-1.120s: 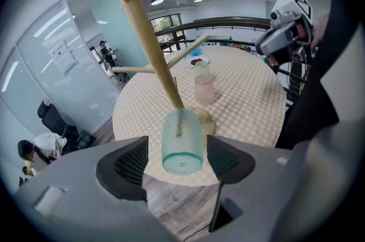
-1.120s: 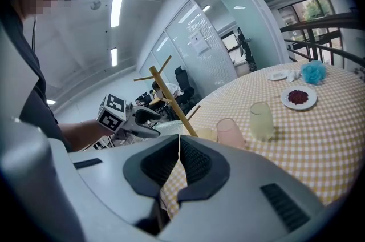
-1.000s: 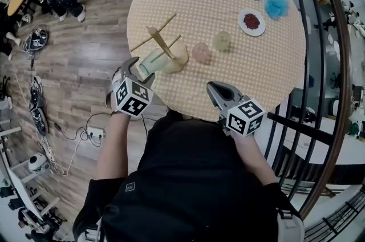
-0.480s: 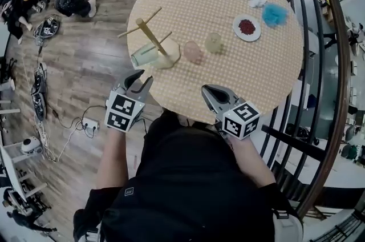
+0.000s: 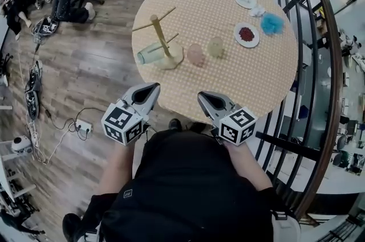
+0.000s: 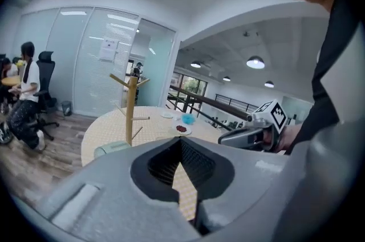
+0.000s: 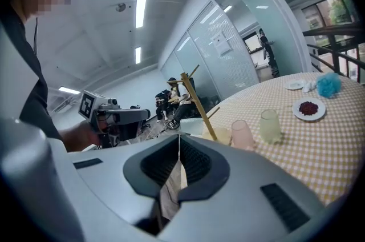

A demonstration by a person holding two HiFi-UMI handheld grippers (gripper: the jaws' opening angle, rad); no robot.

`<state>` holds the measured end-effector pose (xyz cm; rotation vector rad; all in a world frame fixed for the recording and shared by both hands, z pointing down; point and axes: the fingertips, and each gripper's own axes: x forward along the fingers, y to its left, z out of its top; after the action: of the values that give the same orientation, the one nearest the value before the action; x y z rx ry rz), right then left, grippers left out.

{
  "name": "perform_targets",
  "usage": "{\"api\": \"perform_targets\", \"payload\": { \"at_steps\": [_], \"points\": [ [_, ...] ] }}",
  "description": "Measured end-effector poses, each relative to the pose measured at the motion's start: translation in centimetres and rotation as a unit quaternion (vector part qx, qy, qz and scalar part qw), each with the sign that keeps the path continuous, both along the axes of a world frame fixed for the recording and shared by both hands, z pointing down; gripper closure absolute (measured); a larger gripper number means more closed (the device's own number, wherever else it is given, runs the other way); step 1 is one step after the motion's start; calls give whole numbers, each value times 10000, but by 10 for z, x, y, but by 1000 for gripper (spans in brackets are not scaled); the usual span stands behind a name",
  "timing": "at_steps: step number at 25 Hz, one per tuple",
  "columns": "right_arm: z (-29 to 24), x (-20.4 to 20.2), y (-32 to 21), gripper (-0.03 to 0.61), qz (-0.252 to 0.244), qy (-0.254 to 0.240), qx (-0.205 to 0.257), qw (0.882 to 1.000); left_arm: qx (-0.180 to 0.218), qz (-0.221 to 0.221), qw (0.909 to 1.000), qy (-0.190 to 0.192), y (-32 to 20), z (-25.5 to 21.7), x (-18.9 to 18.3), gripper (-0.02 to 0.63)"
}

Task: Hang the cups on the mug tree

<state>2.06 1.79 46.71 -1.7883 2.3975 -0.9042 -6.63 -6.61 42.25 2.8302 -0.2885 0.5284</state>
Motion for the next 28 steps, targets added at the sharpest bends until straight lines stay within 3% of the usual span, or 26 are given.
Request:
{"api": "perform_targets", "payload": {
  "at_steps": [4, 13, 20, 28],
  "points": [
    [-12, -18, -3, 561, 48, 114, -7, 9999, -349, 128, 9983, 453, 11, -9, -10, 606],
    [-33, -31, 12, 561, 71, 393, 227, 9989, -267, 240, 9928, 1144, 38, -31, -15, 607],
    [-49, -21, 20, 561, 83, 462, 518, 9976, -173, 271, 9911, 1294, 61, -37, -5, 607],
    [-44, -23, 24, 561, 23, 470, 496, 9977, -205, 148, 9921, 1226, 58, -29, -5, 609]
  ]
}}
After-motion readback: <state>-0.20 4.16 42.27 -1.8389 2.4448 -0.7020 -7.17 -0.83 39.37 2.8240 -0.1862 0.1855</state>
